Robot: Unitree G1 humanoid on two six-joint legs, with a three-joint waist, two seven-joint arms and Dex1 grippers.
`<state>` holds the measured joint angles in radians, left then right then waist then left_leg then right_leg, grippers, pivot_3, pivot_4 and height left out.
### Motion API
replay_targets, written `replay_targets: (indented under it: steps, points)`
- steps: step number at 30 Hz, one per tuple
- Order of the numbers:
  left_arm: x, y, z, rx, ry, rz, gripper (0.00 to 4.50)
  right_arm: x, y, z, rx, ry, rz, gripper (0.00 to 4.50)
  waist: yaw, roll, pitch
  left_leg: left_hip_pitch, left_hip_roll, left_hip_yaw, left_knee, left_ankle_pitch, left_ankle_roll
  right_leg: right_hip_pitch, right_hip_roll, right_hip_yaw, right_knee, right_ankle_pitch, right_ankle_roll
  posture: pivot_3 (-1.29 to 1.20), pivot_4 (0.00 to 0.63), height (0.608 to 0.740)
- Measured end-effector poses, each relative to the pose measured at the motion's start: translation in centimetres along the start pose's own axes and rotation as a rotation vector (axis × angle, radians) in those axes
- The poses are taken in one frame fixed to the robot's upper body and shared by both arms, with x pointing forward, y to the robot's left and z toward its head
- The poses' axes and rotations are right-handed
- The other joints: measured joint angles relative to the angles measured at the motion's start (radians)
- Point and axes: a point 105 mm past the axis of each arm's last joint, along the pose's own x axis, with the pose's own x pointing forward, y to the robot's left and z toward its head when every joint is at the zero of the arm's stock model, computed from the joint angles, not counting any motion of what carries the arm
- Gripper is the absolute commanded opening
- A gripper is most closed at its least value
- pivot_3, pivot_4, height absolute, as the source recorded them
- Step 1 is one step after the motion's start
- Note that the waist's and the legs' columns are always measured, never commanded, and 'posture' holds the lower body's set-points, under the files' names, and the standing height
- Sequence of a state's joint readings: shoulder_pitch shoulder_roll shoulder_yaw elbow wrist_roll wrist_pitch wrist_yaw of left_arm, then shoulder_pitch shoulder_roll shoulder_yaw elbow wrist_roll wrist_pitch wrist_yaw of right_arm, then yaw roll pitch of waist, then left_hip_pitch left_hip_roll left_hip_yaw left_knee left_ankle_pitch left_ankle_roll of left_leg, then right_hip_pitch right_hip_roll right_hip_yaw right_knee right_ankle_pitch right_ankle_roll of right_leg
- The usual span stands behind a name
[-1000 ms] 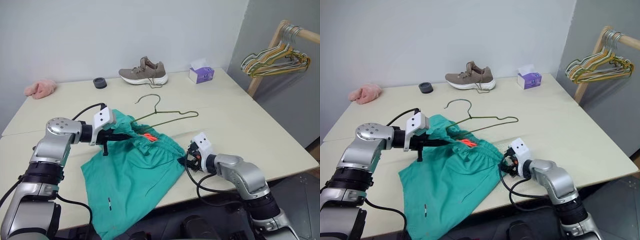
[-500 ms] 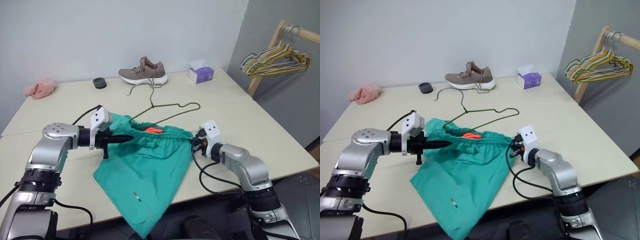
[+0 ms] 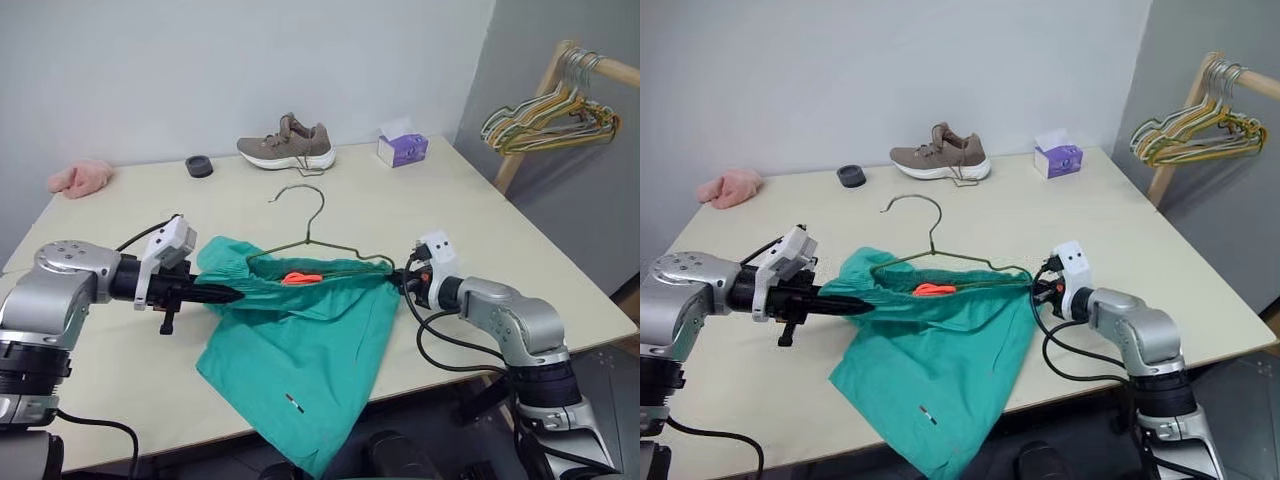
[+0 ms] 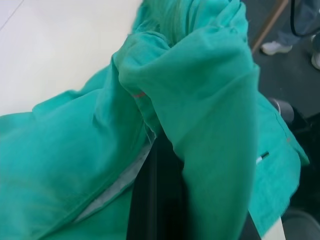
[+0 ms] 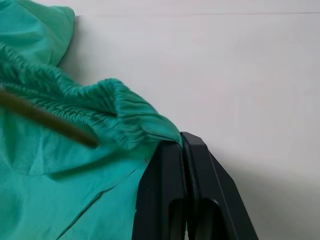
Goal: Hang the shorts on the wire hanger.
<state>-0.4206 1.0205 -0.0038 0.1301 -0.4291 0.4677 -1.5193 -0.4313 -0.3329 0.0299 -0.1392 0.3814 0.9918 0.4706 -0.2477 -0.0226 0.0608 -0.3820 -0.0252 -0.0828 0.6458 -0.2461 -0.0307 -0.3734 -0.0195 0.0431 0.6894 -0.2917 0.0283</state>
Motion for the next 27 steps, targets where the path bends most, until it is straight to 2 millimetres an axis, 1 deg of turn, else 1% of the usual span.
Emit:
replay_targets:
  steps: [6,12,16,22,27]
  points:
    - [-0.3,0.8,-0.9,0.01,0.031,0.036,0.0,-0.1,0.0,0.2,0.005,-0.003,0.008,0.01,0.001,0.0,0.0,0.0,0.0,0.0,0.0,0.0,0.0,0.0,0.0,0.0,0.0,0.0,0.0,-0.23,0.0,0.74]
    - [-0.1,1.4,-0.4,-0.02,-0.02,0.061,0.0,-0.4,-0.2,0.3,-0.008,-0.005,0.0,0.01,0.001,0.0,0.0,0.0,0.0,0.0,0.0,0.0,0.0,0.0,0.0,0.0,0.0,0.0,0.0,-0.23,0.0,0.74]
    - [0.0,1.3,-0.1,-0.052,-0.05,0.056,0.0,-0.4,-0.3,0.2,-0.004,-0.002,-0.008,0.01,-0.001,0.0,0.0,0.0,0.0,0.0,0.0,0.0,0.0,0.0,0.0,0.0,0.0,0.0,0.0,-0.23,0.0,0.74]
    - [0.1,1.0,-0.4,-0.064,-0.051,0.043,0.0,-0.5,-0.3,0.2,-0.004,-0.002,-0.011,0.01,-0.001,0.0,0.0,0.0,0.0,0.0,0.0,0.0,0.0,0.0,0.0,0.0,0.0,0.0,0.0,-0.22,0.0,0.74]
    - [0.0,1.3,-0.2,-0.079,-0.069,0.065,0.0,-0.5,-0.4,0.3,-0.007,-0.007,-0.011,0.01,0.001,0.0,0.0,0.0,0.0,0.0,0.0,0.0,0.0,0.0,0.0,0.0,0.0,0.0,0.0,-0.22,0.0,0.74]
